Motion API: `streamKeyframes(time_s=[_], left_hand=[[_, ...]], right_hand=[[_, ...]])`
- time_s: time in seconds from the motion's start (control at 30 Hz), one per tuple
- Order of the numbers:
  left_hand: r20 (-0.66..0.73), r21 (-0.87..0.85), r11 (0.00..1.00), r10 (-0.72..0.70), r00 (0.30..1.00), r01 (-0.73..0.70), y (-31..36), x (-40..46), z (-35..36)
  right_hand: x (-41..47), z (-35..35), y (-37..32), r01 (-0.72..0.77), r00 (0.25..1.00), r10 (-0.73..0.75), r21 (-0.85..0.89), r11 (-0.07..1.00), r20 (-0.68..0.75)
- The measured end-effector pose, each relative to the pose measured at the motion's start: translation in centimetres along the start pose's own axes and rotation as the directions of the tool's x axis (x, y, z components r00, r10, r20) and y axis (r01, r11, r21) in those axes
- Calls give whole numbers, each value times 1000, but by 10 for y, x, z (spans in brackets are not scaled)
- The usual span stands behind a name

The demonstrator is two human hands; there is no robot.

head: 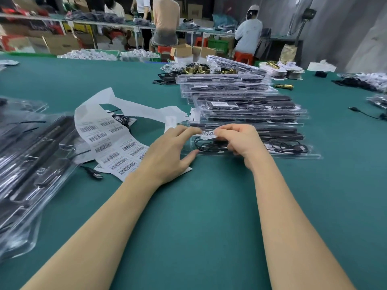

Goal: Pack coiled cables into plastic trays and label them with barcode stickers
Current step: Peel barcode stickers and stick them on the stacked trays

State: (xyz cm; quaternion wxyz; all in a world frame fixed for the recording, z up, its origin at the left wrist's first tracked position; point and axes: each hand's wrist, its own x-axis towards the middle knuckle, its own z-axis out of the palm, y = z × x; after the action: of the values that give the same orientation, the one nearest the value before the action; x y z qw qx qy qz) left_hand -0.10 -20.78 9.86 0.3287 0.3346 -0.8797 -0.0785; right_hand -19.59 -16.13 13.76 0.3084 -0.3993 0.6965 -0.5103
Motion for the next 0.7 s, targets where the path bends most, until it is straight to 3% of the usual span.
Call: streamKeyframes(time_s=[0.7], left_hand=[[30,18,1000,-6,1000,5,0,0,1]], right_hand=[[9,5,10,48,998,-53,-127,991,-32]])
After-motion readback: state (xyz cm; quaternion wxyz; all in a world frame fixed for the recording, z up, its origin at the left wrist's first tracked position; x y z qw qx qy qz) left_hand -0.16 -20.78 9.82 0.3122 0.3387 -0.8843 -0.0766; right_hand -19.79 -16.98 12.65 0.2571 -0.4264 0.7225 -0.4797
